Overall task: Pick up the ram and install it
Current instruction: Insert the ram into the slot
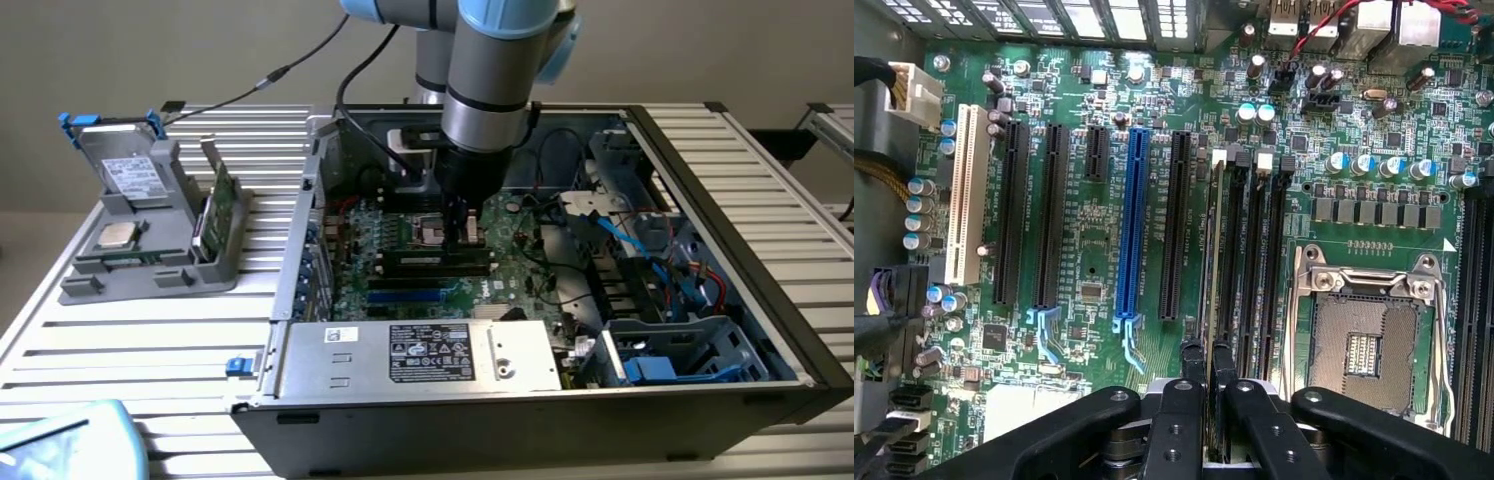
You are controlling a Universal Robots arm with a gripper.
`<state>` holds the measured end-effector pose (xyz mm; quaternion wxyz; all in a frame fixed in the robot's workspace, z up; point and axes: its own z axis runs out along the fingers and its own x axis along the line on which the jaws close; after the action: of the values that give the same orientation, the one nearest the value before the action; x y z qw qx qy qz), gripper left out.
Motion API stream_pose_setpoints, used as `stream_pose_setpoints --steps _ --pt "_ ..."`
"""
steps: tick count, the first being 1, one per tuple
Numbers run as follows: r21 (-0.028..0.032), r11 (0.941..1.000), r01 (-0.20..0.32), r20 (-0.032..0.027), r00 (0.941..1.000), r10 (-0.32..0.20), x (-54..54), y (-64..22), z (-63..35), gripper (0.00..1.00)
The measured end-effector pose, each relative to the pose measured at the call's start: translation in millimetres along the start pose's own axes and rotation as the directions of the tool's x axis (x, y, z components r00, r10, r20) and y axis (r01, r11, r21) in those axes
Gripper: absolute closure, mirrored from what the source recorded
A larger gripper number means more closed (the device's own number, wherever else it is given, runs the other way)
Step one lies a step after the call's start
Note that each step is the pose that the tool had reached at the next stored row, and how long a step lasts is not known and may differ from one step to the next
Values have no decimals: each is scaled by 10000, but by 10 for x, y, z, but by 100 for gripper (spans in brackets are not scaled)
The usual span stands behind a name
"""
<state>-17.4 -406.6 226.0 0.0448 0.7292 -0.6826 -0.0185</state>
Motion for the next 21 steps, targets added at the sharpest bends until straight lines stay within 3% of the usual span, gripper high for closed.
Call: stream_pose_setpoints --steps 12,21 --pt "-2 10000 -1 -4 10000 1 -8 -2 20 86" --pt "45 10000 -40 -2 10000 40 -16 5 31 86"
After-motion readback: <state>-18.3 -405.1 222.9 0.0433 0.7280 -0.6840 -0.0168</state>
